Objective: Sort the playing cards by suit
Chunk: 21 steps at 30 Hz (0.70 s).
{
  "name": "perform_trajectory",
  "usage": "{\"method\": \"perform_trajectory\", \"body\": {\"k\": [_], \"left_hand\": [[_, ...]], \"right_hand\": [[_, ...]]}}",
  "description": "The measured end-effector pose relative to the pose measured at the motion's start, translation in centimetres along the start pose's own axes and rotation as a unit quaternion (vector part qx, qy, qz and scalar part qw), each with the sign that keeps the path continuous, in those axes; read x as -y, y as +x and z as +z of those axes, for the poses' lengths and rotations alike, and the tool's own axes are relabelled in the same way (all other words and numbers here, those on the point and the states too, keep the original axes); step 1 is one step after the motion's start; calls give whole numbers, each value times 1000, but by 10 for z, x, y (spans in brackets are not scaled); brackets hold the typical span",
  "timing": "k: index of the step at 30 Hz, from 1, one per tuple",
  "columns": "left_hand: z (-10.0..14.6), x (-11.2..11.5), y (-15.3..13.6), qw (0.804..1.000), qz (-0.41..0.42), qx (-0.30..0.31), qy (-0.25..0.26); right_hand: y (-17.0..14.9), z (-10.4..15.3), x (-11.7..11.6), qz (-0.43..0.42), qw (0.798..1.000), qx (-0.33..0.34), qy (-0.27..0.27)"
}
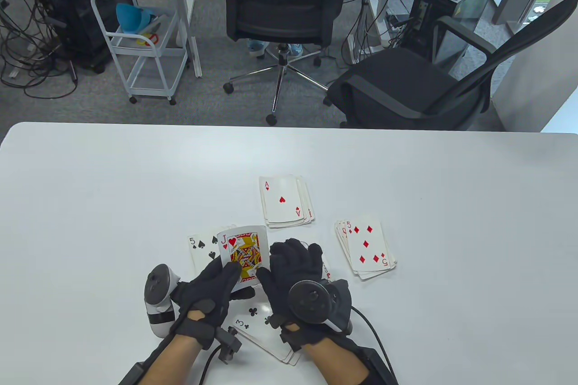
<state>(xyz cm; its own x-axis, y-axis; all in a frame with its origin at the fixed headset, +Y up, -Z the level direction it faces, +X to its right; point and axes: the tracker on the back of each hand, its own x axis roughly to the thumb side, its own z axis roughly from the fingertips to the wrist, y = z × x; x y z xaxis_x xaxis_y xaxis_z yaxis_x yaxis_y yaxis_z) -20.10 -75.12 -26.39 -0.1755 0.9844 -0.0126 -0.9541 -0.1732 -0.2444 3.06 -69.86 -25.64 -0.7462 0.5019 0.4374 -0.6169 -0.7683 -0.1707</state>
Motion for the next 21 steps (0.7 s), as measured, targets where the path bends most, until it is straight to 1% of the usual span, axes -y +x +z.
{"method": "perform_trajectory", "body": {"k": [2,5,11,14,16,18,19,20,21], "left_hand": [[1,-3,1,1000,3,0,17],[1,-5,3,1000,9,2,12],[4,-8,8,999,-15,2,35],[7,-14,15,998,-12,20,54],[8,-19,22,997,-12,35,62],[9,-24,28,996,-5,48,71],[9,-27,30,996,3,53,72],[9,-29,33,996,12,55,72],[9,-32,35,996,21,56,70]], "right_hand": [[-5,0,3,5,1000,-6,-16],[-11,-1,6,3,1000,-20,-19],[-18,-4,10,-2,999,-38,-17],[-23,-6,16,-16,998,-51,-31],[-30,-10,23,-43,995,-75,-49],[-36,-18,31,-56,991,-108,-56],[-40,-25,36,-52,986,-146,-54],[-43,-32,39,-47,985,-165,-33],[-47,-42,42,-29,981,-191,13]]}}
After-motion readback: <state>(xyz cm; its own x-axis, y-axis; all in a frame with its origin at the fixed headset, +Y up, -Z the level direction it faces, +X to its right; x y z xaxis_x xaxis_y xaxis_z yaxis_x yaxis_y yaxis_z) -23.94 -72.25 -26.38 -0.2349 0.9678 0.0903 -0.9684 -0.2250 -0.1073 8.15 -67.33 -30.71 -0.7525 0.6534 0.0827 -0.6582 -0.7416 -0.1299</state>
